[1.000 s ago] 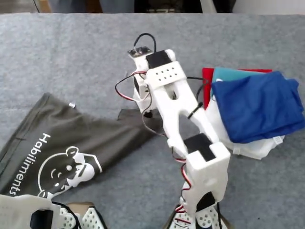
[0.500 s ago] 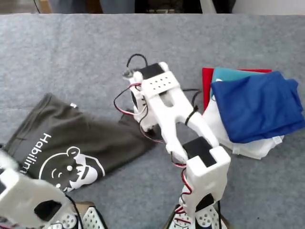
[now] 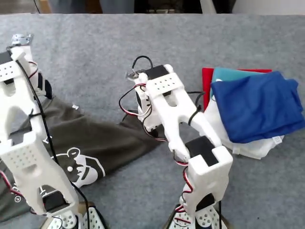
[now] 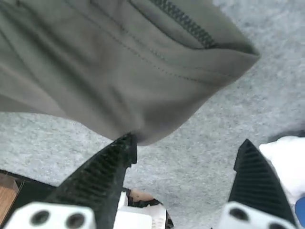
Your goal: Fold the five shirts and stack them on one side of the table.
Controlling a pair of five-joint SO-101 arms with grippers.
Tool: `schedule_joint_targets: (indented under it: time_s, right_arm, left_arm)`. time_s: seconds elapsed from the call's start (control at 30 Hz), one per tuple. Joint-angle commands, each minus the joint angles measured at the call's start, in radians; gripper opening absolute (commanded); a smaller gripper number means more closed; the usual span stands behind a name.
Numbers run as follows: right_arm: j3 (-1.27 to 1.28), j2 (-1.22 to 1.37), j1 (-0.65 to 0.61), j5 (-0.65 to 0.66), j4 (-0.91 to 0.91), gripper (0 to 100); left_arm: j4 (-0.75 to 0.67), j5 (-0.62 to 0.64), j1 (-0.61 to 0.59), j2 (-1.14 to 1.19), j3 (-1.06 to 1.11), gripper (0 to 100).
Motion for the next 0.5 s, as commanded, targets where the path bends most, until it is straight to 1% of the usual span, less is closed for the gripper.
schedule_joint_targets:
  time_s: [0.0, 0.03, 0.07, 0.13, 0.2, 0.33, 0.4, 0.47]
  right_arm:
    - [-0.002, -0.048, 0.018, 0.002, -0.014, 33.2]
    - [-0.002, -0.05, 0.018, 0.002, -0.014, 33.2]
    - [-0.004, -0.05, 0.018, 0.002, -0.014, 33.2]
    - [-0.002, -0.05, 0.021, 0.003, -0.014, 33.2]
    - [-0.002, -0.05, 0.025, 0.003, -0.011, 33.2]
    - [-0.005, -0.05, 0.025, 0.011, -0.028, 33.2]
    - [-0.005, -0.05, 0.025, 0.011, -0.058, 33.2]
    - [-0.007, -0.05, 0.023, 0.011, -0.078, 33.2]
  left_arm:
    - [-0.043, -0.158, -0.018, 0.08, -0.143, 20]
    - [-0.04, -0.224, -0.019, 0.114, -0.185, 20]
    - [-0.032, -0.264, -0.019, 0.144, -0.219, 20]
    - [-0.003, -0.307, -0.021, 0.206, -0.298, 21]
    - [0.046, -0.313, -0.019, 0.255, -0.38, 21]
    - [0.21, -0.31, -0.002, 0.302, -0.561, 21]
    - [0.242, -0.31, 0.005, 0.322, -0.622, 21]
    - [0.242, -0.31, 0.013, 0.351, -0.661, 21]
